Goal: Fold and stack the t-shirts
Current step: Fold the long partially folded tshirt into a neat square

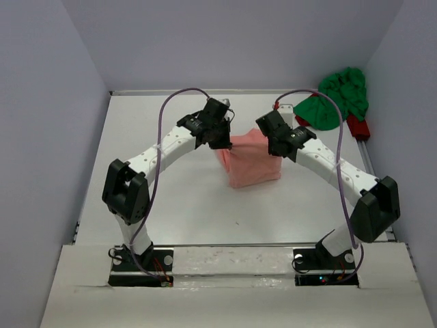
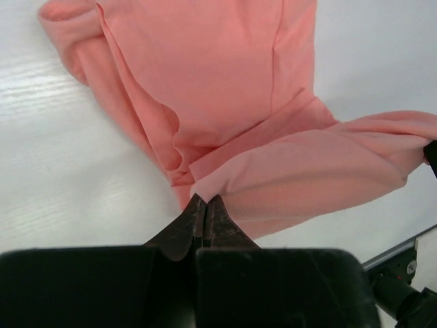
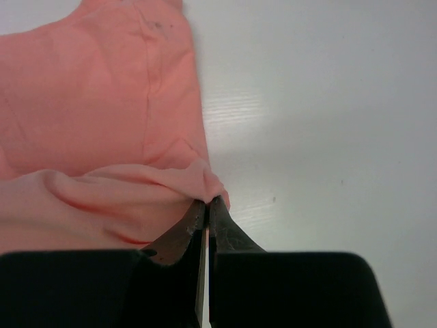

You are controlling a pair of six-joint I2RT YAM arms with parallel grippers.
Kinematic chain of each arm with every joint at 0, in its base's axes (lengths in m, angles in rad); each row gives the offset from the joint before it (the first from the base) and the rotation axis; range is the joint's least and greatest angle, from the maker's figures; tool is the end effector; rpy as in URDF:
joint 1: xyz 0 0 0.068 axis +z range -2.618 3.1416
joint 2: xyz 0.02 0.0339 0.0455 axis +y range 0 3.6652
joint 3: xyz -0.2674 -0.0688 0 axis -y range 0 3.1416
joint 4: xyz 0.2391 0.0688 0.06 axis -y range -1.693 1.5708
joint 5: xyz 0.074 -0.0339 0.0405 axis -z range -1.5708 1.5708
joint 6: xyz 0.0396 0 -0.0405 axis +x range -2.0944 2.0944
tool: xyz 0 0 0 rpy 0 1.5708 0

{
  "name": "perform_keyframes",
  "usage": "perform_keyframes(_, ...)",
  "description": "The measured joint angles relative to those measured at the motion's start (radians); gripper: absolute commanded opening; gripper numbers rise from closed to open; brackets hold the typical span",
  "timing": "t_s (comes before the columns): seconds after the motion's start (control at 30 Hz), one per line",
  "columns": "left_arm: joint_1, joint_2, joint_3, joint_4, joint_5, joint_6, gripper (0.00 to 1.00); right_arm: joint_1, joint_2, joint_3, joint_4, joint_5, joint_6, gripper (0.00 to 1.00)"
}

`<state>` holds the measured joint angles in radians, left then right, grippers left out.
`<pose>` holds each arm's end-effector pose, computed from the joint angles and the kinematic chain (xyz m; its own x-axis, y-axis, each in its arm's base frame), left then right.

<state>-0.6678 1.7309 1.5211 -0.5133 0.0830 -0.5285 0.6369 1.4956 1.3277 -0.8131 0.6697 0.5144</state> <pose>0.3074 -0.2466 0.3113 -0.7845 -0.0213 -0.6198 0.3131 0.8491 -0.4254 0.2591 0.1611 0.3120 -0.6745 -0.0191 -0.7380 0.1645 0.9707 -0.1755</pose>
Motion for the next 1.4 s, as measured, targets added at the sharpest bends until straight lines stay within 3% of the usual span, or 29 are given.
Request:
perform_keyframes(0.3, 0.103, 0.235, 0.243, -0.059, 0.030, 0.064, 0.00, -0.139, 0.305, 0.226, 0.107, -0.203, -0.295, 0.00)
perform_keyframes(0.93, 0.208, 0.233, 0.368, -0.060, -0.002, 0.083, 0.00, -0.167, 0.528, 0.657, 0.157, -0.208, -0.489, 0.00)
perform_keyframes(1.13, 0.285, 0.389, 0.641, -0.095, 0.013, 0.090, 0.00, -0.184, 0.753, 0.909, 0.154, -0.232, -0.545, 0.00)
perform_keyframes(1.2, 0.291, 0.401, 0.636, -0.104, 0.020, 0.092, 0.00, -0.188, 0.771, 0.913, 0.137, -0.252, -0.538, 0.00)
perform_keyframes(1.4, 0.277, 0.334, 0.412, -0.081, 0.041, 0.094, 0.00, -0.190, 0.679, 0.773, 0.091, -0.298, -0.460, 0.00)
